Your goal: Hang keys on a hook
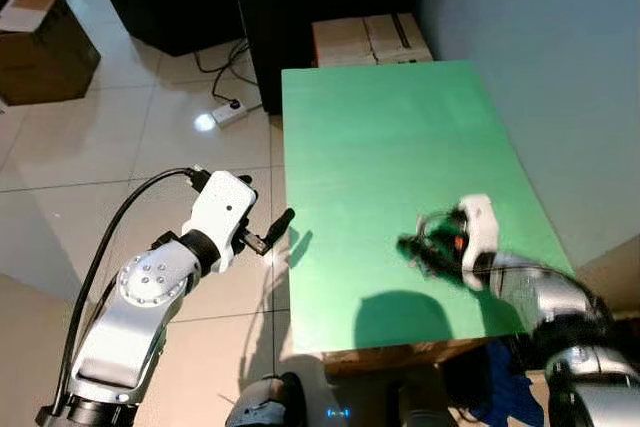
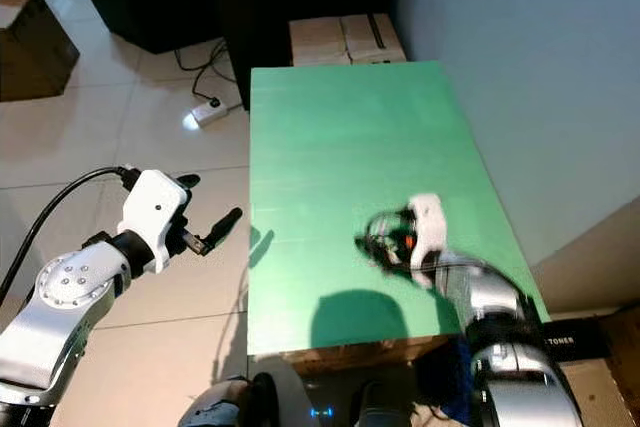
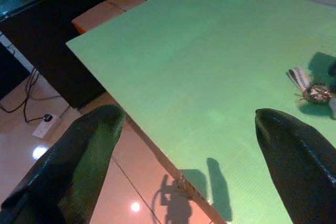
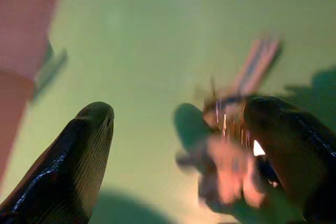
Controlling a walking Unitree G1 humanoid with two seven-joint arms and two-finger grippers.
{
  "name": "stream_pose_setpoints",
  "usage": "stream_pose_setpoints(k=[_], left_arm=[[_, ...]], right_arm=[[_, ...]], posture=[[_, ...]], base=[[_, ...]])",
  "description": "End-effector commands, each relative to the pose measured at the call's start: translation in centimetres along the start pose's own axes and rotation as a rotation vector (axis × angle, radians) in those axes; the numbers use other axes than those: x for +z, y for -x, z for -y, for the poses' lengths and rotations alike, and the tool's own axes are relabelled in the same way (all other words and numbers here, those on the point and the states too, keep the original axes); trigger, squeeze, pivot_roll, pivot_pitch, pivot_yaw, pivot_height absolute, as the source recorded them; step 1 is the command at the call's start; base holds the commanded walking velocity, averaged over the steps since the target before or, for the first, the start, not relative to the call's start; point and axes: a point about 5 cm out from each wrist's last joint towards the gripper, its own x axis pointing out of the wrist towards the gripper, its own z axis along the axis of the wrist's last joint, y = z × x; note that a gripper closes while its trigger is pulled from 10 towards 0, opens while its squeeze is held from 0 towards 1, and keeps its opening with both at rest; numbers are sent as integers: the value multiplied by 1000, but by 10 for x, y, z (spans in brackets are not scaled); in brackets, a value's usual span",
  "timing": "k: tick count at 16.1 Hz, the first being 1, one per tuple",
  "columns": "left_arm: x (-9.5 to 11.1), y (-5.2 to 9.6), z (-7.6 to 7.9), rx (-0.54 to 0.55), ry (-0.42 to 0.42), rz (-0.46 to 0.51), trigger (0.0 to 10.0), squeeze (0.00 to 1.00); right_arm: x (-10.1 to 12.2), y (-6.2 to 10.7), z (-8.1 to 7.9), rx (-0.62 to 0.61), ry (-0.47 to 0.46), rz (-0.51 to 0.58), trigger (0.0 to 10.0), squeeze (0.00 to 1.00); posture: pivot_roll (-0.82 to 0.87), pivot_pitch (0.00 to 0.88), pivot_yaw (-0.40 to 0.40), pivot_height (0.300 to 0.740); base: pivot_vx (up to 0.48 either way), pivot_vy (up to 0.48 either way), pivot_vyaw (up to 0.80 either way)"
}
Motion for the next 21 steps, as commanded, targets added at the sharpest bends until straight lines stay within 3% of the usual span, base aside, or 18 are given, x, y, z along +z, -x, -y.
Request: stream_pose_setpoints(k=[1, 5, 8, 12, 14, 16, 21], left_arm=[[-2, 1, 2, -7, -3, -6, 10000, 0], [-2, 0, 3, -7, -3, -6, 10000, 0], [-2, 0, 3, -5, -6, -2, 10000, 0], [-1, 0, 2, -2, -5, 0, 10000, 0], [-1, 0, 2, 0, -5, 2, 10000, 0], [-1, 0, 1, 2, -4, 2, 10000, 0], [1, -2, 4, -63, 1, 5, 10000, 0]], right_arm=[[-3, 1, -2, 1, 23, -34, 10000, 1000], [-10, -6, -13, 45, 0, -46, 10000, 1000], [4, -8, -23, 104, -67, 29, 10000, 1000], [16, -1, -22, 114, -95, 82, 10000, 1000], [16, 10, -16, 65, -45, 76, 10000, 1000], [1, 24, -1, -70, 139, -47, 10000, 1000], [-2, 30, -7, -18, 162, -59, 10000, 1000]], posture=[[-66, 184, 63, 740], [-72, 184, 64, 740], [-72, 183, 61, 740], [-75, 183, 57, 740], [-75, 184, 55, 740], [-74, 185, 58, 740], [-79, 190, 76, 740]], base=[[0, 0, 0], [0, 0, 0], [0, 0, 0], [0, 0, 0], [0, 0, 0], [0, 0, 0], [0, 0, 0]])
